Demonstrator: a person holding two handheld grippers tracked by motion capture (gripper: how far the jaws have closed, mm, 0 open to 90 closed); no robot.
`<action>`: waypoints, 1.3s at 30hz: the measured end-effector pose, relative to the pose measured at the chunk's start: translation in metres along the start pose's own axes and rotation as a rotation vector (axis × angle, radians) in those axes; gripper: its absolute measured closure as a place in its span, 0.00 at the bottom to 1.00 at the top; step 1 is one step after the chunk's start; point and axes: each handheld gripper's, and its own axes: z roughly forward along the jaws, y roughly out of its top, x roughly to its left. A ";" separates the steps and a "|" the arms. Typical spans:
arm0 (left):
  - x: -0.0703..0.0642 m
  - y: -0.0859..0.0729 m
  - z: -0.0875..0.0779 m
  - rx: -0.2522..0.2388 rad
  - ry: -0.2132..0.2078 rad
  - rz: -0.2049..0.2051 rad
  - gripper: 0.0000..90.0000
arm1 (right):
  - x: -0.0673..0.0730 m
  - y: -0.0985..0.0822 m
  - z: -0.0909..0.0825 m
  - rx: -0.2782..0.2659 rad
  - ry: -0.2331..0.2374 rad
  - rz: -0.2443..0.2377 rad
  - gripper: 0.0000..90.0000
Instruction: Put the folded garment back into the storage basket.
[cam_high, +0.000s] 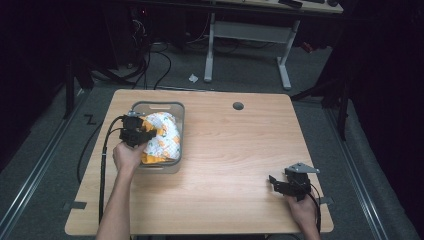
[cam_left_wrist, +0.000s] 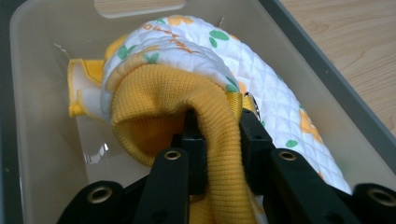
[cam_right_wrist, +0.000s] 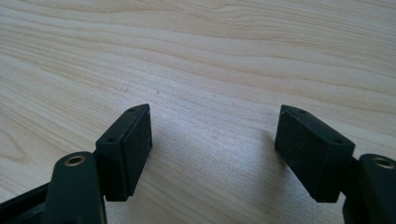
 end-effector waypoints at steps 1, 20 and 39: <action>0.000 0.000 0.000 0.005 0.001 0.006 0.84 | 0.000 0.000 0.000 0.000 0.000 0.000 0.31; -0.001 0.000 -0.001 0.007 0.113 -0.021 0.55 | 0.000 0.000 0.000 0.001 0.000 0.004 0.31; -0.052 0.001 -0.050 -0.213 0.039 0.054 0.42 | 0.000 0.000 0.000 0.001 -0.001 0.003 0.31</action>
